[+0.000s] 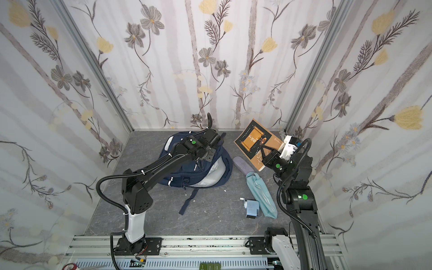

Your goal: Pack the student bag

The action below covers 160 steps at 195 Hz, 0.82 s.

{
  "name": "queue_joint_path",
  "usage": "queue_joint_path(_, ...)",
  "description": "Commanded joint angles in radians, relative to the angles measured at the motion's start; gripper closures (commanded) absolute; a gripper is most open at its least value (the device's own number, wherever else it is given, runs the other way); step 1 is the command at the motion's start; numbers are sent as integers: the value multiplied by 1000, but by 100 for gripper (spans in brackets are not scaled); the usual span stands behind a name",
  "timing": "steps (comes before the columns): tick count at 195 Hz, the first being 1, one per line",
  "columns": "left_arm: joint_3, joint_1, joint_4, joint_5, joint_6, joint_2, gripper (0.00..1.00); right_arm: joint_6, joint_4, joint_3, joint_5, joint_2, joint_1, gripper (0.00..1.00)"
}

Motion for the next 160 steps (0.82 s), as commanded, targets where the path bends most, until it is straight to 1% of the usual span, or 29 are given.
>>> queue_joint_path(1,5,4,39,-52,7,-69,100,29,63,-9,-29,44,56,100)
queue_joint_path(18,-13,14,57,-29,-6,-118,100,51,91,-31,-24,92,142,100)
queue_joint_path(35,-49,32,84,-2,-45,-166,100,91,176,-86,-7,127,217,100)
queue_joint_path(58,-113,57,117,18,-102,-230,100,170,299,-171,-18,183,261,100)
queue_joint_path(91,-196,85,177,88,-157,-311,100,202,362,-181,-40,305,327,100)
queue_joint_path(97,-204,86,183,99,-163,-318,100,225,391,-214,-48,328,340,100)
queue_joint_path(115,-206,87,188,120,-179,-328,100,310,512,-236,-59,388,392,100)
queue_joint_path(138,-197,88,189,142,-198,-330,100,373,623,-224,-42,479,476,100)
queue_joint_path(160,-189,87,190,150,-205,-330,100,439,740,-202,-40,598,534,100)
